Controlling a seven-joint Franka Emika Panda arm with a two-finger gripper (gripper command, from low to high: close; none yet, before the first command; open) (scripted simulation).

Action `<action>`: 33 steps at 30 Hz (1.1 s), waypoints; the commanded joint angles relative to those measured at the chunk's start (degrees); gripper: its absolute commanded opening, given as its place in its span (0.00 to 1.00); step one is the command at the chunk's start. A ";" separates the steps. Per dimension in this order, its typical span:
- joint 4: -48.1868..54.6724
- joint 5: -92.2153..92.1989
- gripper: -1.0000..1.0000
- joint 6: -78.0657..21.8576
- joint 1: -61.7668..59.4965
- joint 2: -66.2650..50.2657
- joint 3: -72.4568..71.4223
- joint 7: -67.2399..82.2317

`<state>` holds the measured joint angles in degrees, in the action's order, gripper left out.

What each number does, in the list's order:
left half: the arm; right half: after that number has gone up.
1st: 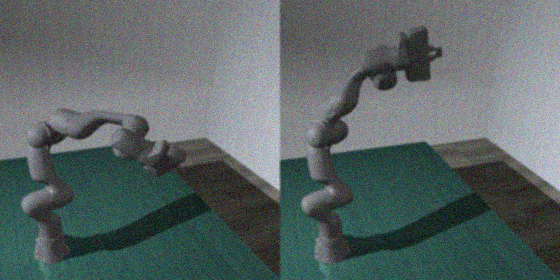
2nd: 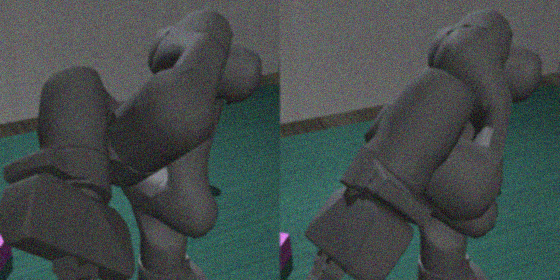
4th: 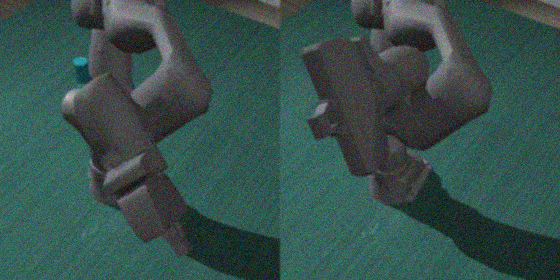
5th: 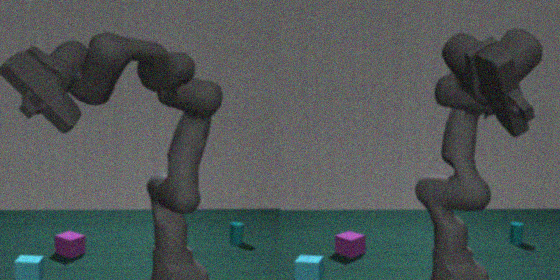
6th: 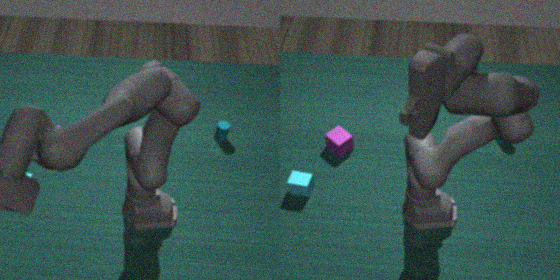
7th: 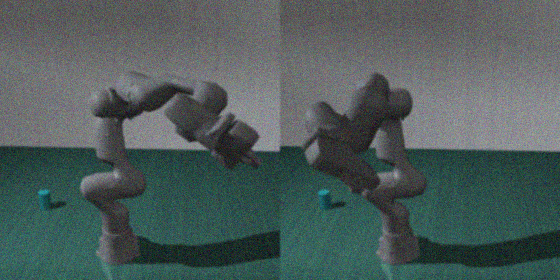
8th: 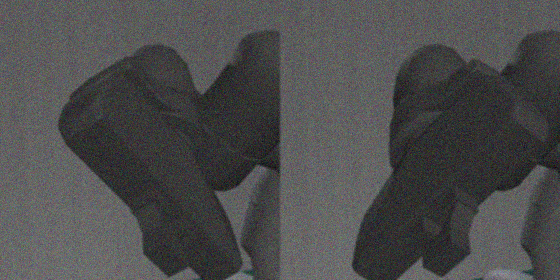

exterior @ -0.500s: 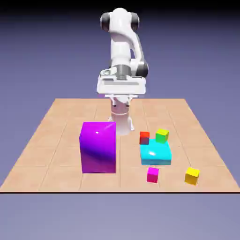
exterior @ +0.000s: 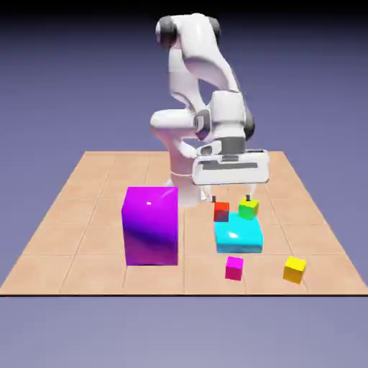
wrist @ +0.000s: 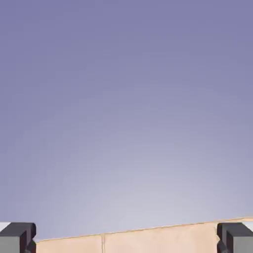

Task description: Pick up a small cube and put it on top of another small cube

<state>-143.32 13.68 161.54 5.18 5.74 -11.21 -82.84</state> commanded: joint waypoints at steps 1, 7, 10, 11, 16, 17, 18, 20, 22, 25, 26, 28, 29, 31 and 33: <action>1.09 0.85 0.50 -0.77 0.19 -1.66 -0.69 -2.50; 7.64 5.91 0.50 -5.39 1.82 -11.63 -4.84 -17.45; 10.91 8.44 0.50 -7.70 2.64 -16.61 -6.92 -24.92; 12.00 9.28 0.50 -8.47 2.91 -18.27 -7.61 -27.41; 17.46 13.50 0.50 -12.31 4.27 -26.58 -11.07 -39.87; 18.55 14.35 0.50 -13.08 4.54 -28.24 -11.76 -42.36; 19.64 15.19 0.50 -13.85 4.81 -29.90 -12.46 -44.86; 21.82 16.88 0.50 -15.39 5.36 -33.22 -13.84 -49.84; 22.66 17.52 0.50 -15.98 5.57 -34.49 -14.37 -51.74; 24.82 21.69 0.50 -11.98 8.38 -40.71 -10.35 -54.69; 25.54 23.09 0.50 -10.64 9.32 -42.78 -9.01 -55.67; 25.80 23.60 0.00 -10.15 9.67 -43.55 -8.51 -56.04; 25.80 23.60 0.00 -10.15 9.67 -43.55 -8.51 -56.04; 24.36 20.82 0.00 -12.81 7.79 -39.41 -11.19 -54.07; 22.92 18.04 0.00 -15.48 5.91 -35.26 -13.87 -52.10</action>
<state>-120.39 31.72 146.12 11.10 -29.52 -25.08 -134.94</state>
